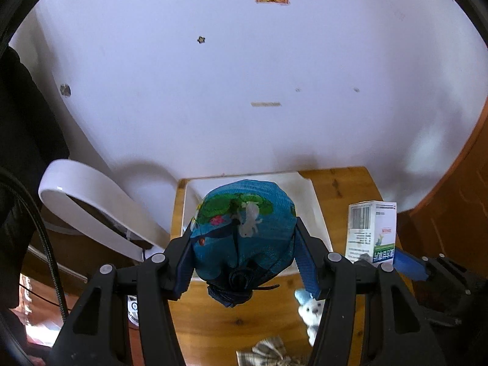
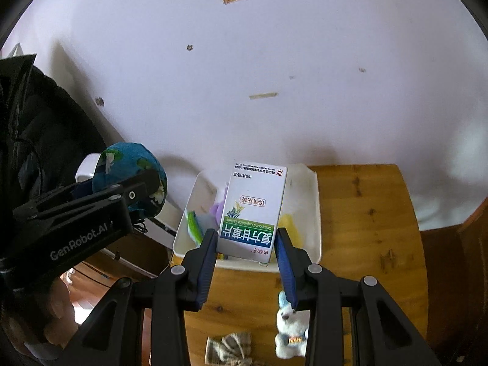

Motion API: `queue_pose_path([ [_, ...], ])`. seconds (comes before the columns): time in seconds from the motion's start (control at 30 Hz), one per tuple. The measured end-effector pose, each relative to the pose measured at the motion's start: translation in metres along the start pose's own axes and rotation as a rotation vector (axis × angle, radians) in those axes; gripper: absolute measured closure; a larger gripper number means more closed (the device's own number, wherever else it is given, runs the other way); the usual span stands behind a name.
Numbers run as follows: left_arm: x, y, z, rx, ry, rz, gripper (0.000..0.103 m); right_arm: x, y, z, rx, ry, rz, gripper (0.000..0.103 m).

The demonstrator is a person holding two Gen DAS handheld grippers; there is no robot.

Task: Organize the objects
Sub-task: 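Carry the blue ball and white box over the tray and release both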

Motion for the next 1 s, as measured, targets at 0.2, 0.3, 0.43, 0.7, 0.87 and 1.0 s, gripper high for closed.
queue_pose_path([
  [0.2, 0.021, 0.025, 0.006, 0.043, -0.040, -0.002, 0.042, 0.025, 0.026, -0.007, 0.001, -0.011, 0.003, 0.065],
  [0.3, 0.029, 0.038, 0.009, 0.055, -0.061, 0.000, 0.042, 0.035, 0.045, -0.011, -0.009, -0.019, 0.014, 0.065],
  [0.43, 0.038, 0.069, 0.012, 0.058, -0.100, 0.030, 0.042, 0.044, 0.083, -0.019, -0.031, -0.025, 0.049, 0.065],
  [0.7, 0.041, 0.125, 0.010, 0.046, -0.145, 0.117, 0.038, 0.044, 0.125, -0.032, -0.049, -0.040, 0.121, 0.065],
  [0.87, 0.045, 0.135, 0.008, 0.065, -0.156, 0.102, 0.004, 0.041, 0.134, -0.039, -0.053, -0.046, 0.141, 0.065],
  [1.0, 0.051, 0.138, 0.007, 0.102, -0.152, 0.087, 0.002, 0.043, 0.140, -0.045, -0.055, -0.038, 0.152, 0.065],
])
Point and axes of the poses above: each gripper's, at about its wrist camera, not at the fingertips, and y roughly the way its jaws point, z to its left, x to its top, the point moved 4 cm from there along y, roughly the way its jaws point, and after that the axes turned 8 degrees about y, right-handed, at the moved point
